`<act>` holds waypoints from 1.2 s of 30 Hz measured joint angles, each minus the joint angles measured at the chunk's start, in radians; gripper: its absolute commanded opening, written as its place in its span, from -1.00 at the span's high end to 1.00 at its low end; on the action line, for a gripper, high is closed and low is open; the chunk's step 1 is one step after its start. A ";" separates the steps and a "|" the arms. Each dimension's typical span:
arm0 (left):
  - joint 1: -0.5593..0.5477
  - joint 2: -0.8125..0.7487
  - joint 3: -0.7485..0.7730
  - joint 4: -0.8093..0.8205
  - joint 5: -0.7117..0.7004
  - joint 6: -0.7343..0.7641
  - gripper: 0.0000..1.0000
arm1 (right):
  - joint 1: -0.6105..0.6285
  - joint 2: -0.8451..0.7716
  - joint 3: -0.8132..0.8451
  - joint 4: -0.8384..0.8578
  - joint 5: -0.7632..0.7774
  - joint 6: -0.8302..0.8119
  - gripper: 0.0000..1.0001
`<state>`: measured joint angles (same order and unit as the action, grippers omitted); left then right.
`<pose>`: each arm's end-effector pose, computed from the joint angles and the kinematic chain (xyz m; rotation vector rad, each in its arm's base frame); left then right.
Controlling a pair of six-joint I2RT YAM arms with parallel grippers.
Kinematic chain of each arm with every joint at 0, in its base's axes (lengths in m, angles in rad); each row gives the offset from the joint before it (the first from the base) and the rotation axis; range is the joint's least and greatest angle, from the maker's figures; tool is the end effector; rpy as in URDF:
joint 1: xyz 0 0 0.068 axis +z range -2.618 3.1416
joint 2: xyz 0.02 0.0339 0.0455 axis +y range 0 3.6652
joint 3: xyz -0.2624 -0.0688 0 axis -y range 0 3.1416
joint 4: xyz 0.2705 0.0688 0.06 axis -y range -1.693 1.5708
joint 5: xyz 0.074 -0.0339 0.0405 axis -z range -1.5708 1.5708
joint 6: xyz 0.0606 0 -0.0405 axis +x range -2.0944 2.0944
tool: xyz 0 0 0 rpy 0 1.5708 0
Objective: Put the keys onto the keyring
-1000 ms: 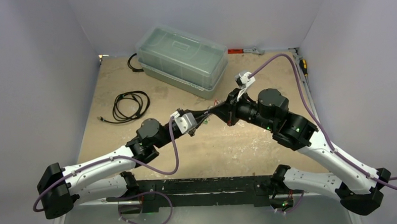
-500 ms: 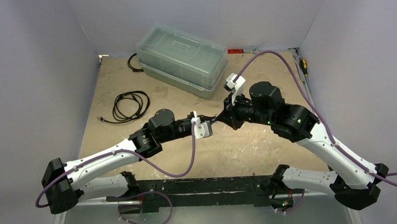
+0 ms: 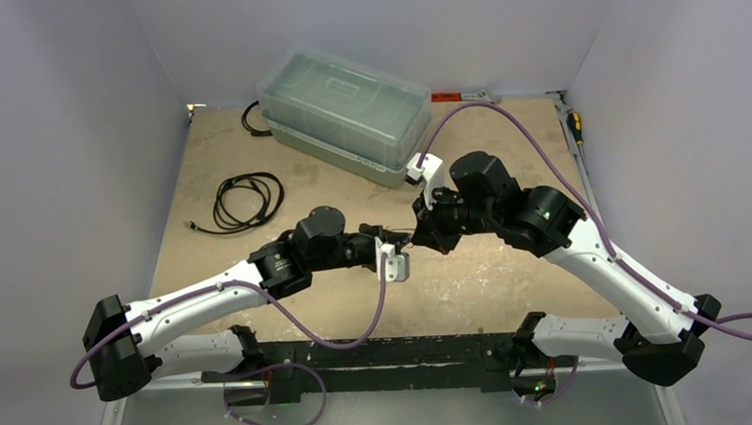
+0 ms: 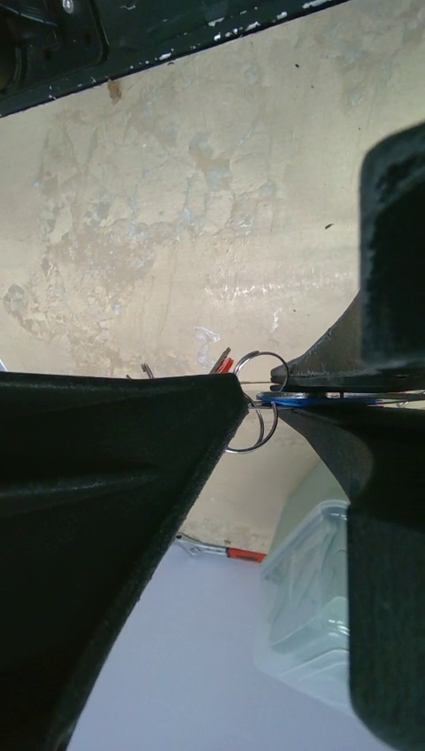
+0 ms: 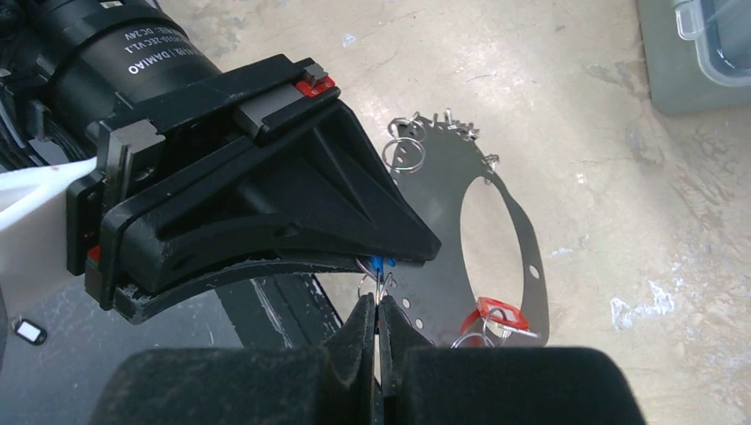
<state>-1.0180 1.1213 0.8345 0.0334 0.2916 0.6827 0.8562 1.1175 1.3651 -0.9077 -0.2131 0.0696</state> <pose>0.1481 -0.2732 0.2978 1.5128 1.0512 -0.5014 0.1593 0.2032 0.3922 -0.9991 2.0915 0.7276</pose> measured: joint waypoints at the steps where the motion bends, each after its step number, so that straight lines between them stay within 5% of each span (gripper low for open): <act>1: 0.000 0.000 0.003 -0.005 -0.001 0.016 1.00 | 0.000 0.005 0.007 -0.008 -0.007 -0.003 1.00; 12: -0.004 -0.030 0.005 -0.031 -0.012 0.092 1.00 | -0.005 0.010 0.023 -0.022 -0.066 -0.017 1.00; 19: -0.003 -0.060 -0.034 -0.012 -0.068 0.103 0.32 | -0.005 0.029 0.037 -0.027 -0.072 -0.015 1.00; 28: -0.003 -0.072 -0.064 0.013 -0.150 0.113 -0.14 | -0.004 0.029 0.059 -0.063 -0.071 -0.010 1.00; 32: -0.002 -0.084 -0.064 0.016 -0.158 0.102 -0.77 | -0.003 0.028 0.064 -0.060 -0.036 -0.005 1.00; 36: 0.002 -0.108 -0.064 0.019 -0.154 0.080 -0.90 | -0.003 0.026 0.069 -0.037 0.037 0.006 1.00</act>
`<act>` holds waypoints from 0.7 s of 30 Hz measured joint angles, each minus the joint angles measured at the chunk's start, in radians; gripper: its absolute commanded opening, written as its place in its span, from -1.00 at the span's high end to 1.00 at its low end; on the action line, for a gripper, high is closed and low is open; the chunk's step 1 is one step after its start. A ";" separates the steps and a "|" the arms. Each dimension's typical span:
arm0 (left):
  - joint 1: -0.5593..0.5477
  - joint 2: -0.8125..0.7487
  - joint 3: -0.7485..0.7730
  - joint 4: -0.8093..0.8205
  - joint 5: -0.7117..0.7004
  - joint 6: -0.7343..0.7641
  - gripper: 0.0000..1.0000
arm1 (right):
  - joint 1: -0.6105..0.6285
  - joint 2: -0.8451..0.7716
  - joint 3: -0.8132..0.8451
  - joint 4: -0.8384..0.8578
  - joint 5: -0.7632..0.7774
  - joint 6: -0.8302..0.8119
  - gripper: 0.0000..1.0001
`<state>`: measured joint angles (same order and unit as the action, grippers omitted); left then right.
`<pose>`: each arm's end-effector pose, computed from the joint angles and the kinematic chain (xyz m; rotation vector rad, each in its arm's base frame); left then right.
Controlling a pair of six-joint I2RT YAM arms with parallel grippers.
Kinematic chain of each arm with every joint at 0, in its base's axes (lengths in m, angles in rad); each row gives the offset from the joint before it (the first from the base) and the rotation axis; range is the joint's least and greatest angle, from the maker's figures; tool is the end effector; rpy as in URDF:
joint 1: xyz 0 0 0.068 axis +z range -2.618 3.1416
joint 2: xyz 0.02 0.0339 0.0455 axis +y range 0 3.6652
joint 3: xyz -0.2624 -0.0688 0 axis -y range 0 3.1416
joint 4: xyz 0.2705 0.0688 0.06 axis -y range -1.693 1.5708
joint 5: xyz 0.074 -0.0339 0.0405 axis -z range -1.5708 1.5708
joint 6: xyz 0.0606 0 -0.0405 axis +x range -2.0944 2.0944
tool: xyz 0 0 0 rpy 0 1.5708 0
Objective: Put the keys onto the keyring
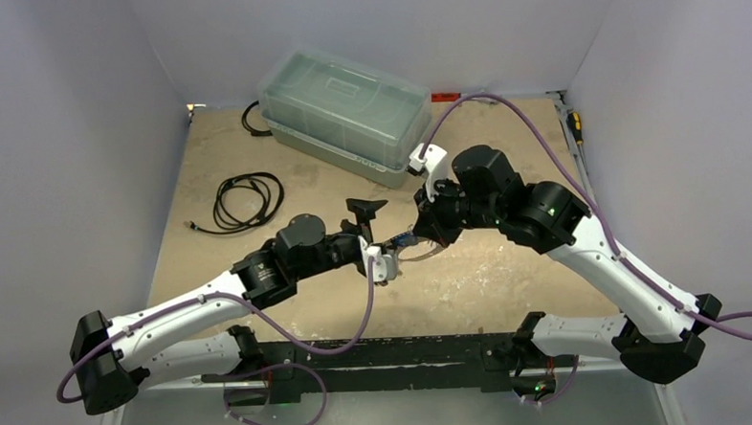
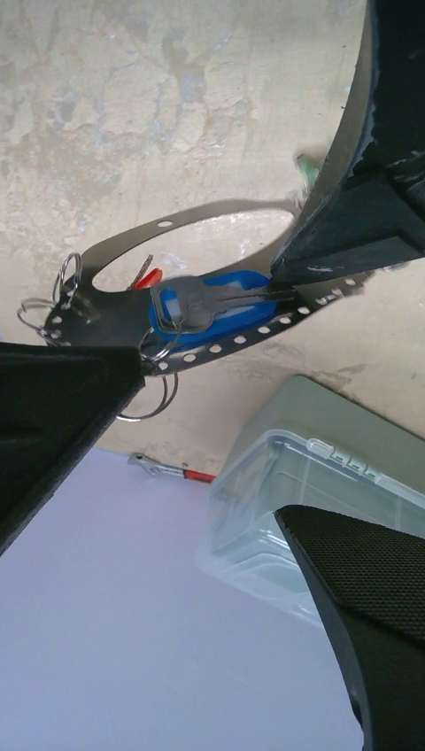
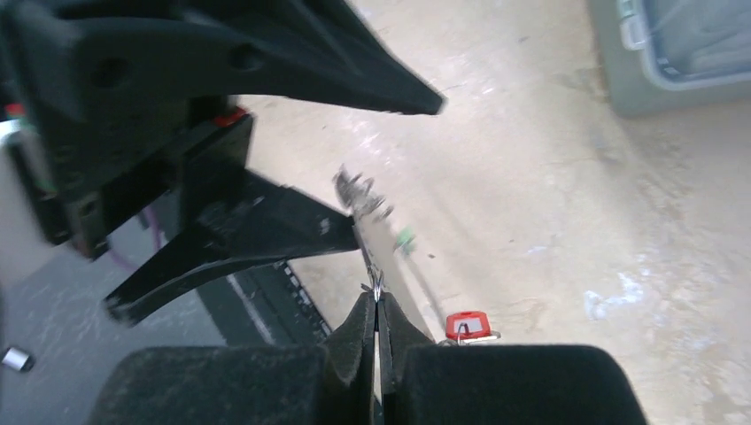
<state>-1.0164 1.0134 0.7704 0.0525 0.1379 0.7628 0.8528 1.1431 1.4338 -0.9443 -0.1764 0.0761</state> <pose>0.1455 -0.2508 0.3040 1.4357 1.0342 -0.3055 0.1625 0.2022 0.4060 -0.9654 2.0942 0.6916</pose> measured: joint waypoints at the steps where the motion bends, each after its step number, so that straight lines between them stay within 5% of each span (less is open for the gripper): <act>1: 0.000 -0.009 0.000 0.004 0.000 -0.005 -0.92 | 0.000 -0.001 0.002 0.006 0.021 0.003 1.00; 12: 0.002 -0.172 -0.073 0.206 -0.017 -0.153 -0.99 | 0.000 -0.066 0.018 0.135 0.273 0.041 1.00; 21: 0.002 -0.134 -0.082 0.407 -0.003 -0.339 -0.99 | 0.000 -0.177 -0.079 0.353 0.420 0.092 1.00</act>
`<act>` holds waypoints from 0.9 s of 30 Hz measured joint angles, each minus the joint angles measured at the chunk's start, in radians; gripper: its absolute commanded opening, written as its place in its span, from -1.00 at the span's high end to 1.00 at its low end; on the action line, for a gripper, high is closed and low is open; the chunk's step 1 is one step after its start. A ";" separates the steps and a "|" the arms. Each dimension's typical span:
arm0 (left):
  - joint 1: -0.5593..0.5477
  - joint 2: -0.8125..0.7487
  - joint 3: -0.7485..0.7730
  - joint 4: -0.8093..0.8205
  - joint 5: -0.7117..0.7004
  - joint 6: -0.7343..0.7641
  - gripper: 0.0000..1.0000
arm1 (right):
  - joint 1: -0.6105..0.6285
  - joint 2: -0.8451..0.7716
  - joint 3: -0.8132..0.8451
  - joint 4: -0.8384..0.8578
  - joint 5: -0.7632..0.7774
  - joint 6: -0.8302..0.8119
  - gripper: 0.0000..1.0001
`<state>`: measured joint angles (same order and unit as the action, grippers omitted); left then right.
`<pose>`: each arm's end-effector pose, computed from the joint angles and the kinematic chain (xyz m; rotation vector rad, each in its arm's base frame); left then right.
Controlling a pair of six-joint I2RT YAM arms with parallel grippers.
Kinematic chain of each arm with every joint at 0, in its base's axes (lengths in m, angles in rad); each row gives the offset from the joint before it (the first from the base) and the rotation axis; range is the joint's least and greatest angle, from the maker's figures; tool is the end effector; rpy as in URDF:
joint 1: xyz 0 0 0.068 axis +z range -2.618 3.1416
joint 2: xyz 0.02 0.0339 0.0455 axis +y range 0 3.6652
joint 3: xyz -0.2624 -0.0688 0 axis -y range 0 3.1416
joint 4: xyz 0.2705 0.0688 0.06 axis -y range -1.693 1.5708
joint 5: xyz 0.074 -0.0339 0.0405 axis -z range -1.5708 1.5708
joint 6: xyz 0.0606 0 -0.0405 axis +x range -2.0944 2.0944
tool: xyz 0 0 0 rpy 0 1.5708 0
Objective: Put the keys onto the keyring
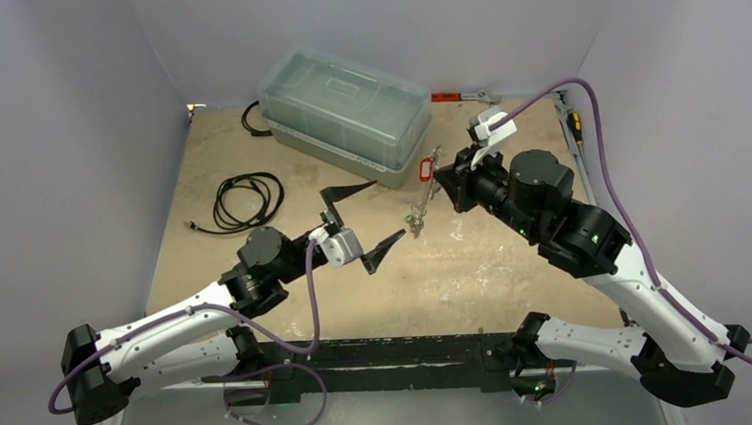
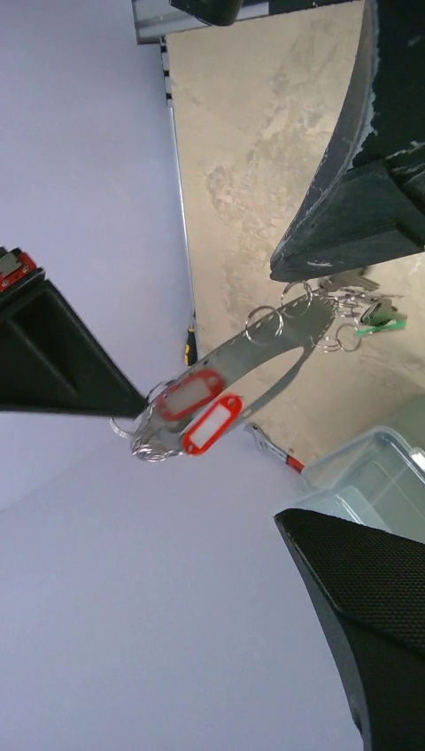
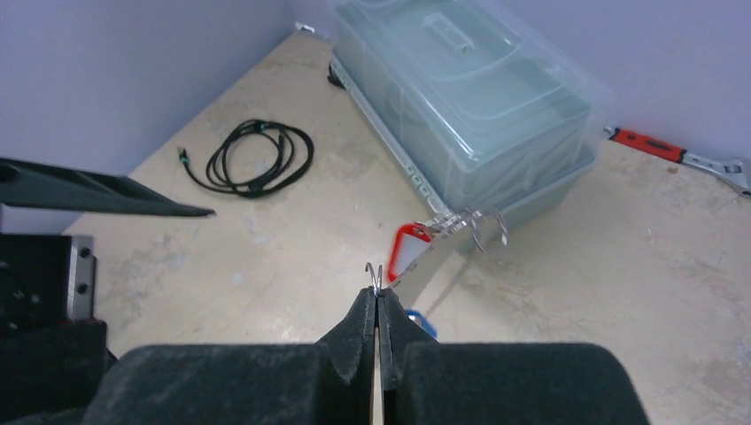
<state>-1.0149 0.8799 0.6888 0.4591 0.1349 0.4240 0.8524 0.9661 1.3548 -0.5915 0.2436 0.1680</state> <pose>0.1298 -0.2243 0.3588 0.9603 0.9181 -0.5909 0.1614 0.1624 0.4607 -0.4320 1.7445 0.5210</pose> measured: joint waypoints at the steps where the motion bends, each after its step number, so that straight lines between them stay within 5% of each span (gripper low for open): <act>1: 0.000 0.018 0.000 0.020 0.003 -0.025 -0.99 | 0.000 0.000 0.000 0.013 0.003 0.000 1.00; 17: 0.000 0.249 -0.002 0.348 -0.036 -0.267 -0.77 | 0.000 0.053 0.000 0.055 -0.077 0.008 1.00; 27: 0.000 0.380 -0.017 0.590 -0.129 -0.311 -0.23 | 0.000 0.056 0.000 0.077 -0.122 0.031 1.00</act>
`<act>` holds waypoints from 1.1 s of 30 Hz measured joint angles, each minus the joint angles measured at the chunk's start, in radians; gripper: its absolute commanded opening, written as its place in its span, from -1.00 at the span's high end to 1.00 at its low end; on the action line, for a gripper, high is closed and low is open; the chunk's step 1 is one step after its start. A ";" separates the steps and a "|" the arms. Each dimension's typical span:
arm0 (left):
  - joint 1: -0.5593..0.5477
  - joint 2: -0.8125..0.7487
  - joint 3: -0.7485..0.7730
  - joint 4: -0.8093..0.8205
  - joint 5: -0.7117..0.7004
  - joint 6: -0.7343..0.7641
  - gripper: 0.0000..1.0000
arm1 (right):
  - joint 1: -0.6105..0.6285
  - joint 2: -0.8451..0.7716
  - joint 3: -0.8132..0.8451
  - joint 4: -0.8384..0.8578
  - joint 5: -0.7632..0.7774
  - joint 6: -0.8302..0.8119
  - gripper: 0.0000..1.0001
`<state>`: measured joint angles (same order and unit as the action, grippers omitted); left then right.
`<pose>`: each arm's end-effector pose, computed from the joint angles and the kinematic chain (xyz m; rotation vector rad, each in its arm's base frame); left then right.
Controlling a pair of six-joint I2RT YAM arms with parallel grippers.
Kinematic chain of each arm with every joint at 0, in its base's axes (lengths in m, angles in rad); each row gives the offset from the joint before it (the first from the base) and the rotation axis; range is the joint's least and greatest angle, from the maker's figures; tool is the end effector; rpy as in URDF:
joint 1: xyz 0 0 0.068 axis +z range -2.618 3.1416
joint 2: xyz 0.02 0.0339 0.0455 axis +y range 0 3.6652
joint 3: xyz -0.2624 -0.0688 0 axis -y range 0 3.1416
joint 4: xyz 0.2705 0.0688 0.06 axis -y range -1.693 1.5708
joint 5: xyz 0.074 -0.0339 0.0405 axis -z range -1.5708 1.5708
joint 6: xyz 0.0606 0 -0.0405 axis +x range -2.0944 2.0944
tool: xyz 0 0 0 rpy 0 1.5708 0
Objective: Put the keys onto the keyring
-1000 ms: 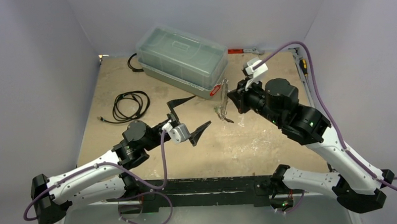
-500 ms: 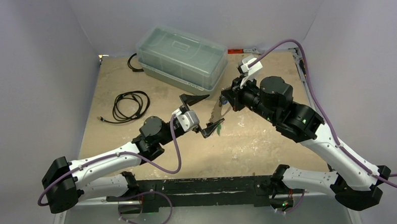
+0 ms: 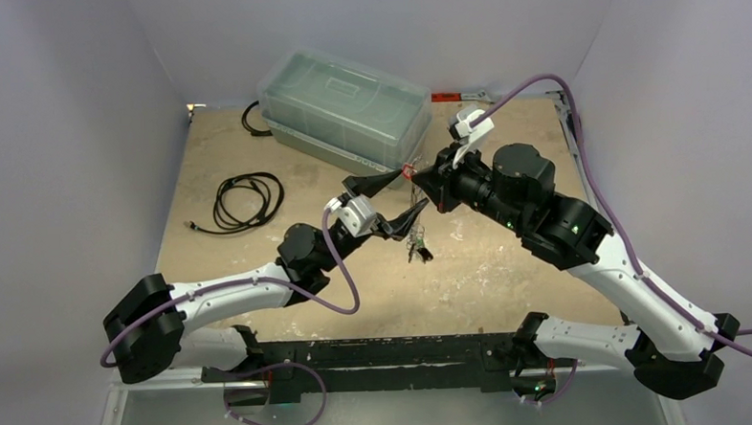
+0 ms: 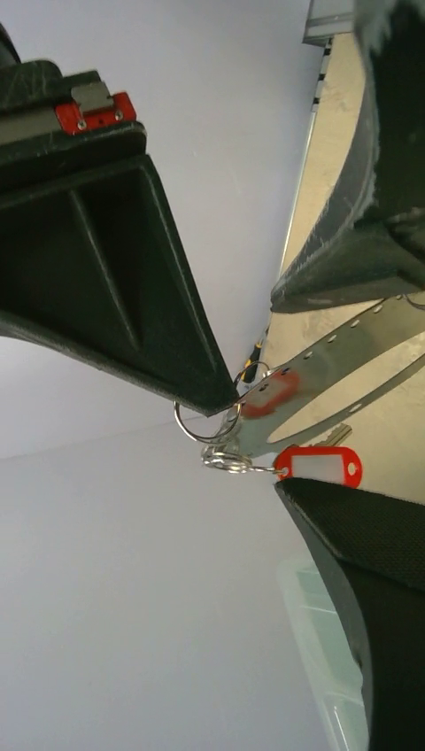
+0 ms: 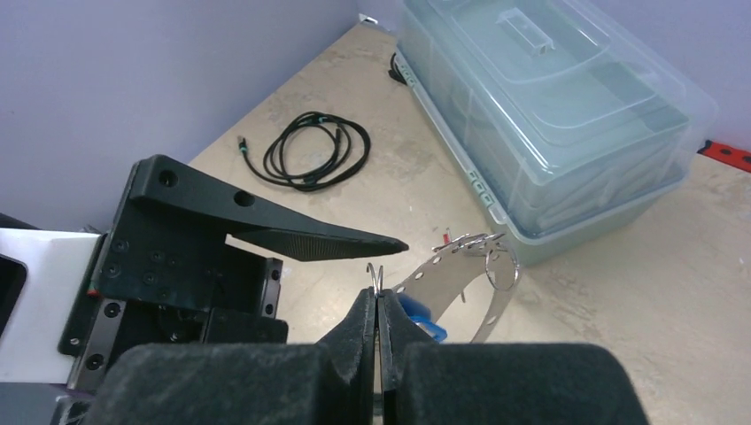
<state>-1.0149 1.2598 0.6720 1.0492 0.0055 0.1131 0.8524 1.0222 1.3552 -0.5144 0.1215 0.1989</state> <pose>0.1678 -0.2708 0.3232 0.6162 0.9647 -0.8080 0.1708 0.1842 0.4583 -0.4901 1.7296 0.6562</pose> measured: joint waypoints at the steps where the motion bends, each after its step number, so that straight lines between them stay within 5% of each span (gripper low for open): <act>1: 0.000 0.008 0.000 0.010 -0.010 0.000 -0.09 | 0.000 0.000 0.000 0.003 -0.009 0.002 1.00; 3: 0.000 0.019 0.000 0.035 -0.024 0.002 0.31 | 0.000 0.001 0.000 0.007 -0.020 0.006 1.00; 9: 0.000 0.021 0.000 0.056 -0.047 0.012 0.85 | 0.000 0.013 0.000 0.014 -0.063 0.011 1.00; 19: -0.001 -0.078 -0.010 -0.094 -0.018 0.109 0.92 | 0.005 0.034 0.041 -0.050 -0.083 -0.015 1.00; 21: -0.001 -0.111 -0.010 -0.142 -0.006 0.145 0.84 | 0.005 0.050 0.073 -0.083 -0.099 -0.026 1.00; 28: 0.000 -0.180 -0.010 -0.306 0.066 0.262 -0.18 | 0.003 0.078 0.120 -0.180 -0.119 -0.063 1.00; 33: 0.001 -0.230 -0.008 -0.451 0.154 0.329 -0.33 | 0.004 0.085 0.142 -0.242 -0.117 -0.093 1.00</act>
<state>-1.0142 1.0294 0.6636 0.5980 0.1600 0.4419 0.8562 1.1072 1.4975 -0.7563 0.0048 0.1059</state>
